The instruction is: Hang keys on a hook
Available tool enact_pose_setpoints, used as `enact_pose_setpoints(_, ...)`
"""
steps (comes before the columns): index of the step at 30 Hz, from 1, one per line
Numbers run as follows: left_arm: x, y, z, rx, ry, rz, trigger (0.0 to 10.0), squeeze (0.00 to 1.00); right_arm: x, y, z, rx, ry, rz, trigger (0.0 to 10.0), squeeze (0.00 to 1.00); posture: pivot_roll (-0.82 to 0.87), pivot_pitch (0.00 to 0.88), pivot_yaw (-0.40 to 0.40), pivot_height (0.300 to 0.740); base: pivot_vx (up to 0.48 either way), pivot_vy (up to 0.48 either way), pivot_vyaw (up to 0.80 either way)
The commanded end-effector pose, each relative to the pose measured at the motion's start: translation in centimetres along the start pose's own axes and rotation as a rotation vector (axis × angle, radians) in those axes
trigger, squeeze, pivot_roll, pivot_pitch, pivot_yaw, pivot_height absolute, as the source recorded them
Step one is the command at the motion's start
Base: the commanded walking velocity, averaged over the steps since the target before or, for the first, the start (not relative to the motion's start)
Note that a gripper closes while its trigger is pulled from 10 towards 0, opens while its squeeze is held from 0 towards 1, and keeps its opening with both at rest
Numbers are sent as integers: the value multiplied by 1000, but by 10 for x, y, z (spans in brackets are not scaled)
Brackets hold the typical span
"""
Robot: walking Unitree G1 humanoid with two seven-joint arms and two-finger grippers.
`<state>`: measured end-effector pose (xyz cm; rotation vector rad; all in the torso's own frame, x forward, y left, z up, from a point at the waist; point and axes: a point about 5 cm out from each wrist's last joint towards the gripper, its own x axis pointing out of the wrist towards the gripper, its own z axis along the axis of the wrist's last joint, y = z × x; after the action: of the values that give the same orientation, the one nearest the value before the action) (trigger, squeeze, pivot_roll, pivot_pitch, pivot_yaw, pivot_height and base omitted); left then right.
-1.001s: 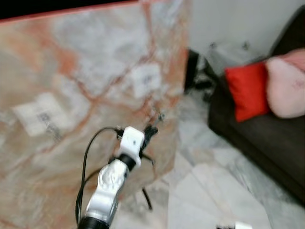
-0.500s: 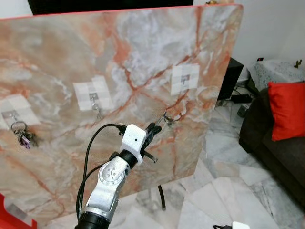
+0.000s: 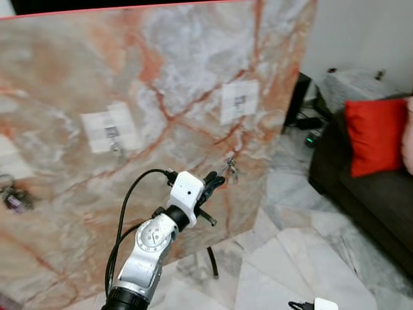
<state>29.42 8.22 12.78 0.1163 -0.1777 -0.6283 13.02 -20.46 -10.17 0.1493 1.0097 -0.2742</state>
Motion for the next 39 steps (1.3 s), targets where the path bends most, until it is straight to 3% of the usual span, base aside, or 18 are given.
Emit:
enact_pose_setpoints(1, 4, 4, 11, 20, -38, 4, 10000, 0, 0, -1, -1, 9, 10, -7, 10000, 0, 3, 0, -60, 740, 0, 0, -788)
enact_pose_setpoints(12, 19, 2, 22, 18, -77, -5, 10000, 0, 0, -1, 0, 3, 1, -5, 10000, 0, 3, 0, -56, 740, 0, 0, -204)
enact_pose_setpoints(23, 50, -1, 32, 26, -93, -18, 10000, 0, 0, 1, 0, -3, 2, -5, 10000, 0, 1, 0, -52, 740, 0, 0, 0)
enact_pose_setpoints(39, 90, -6, 47, 109, -71, -21, 10000, 0, 1, 1, 2, -10, -3, -4, 10000, 0, -7, 0, -48, 740, 0, 0, 0)
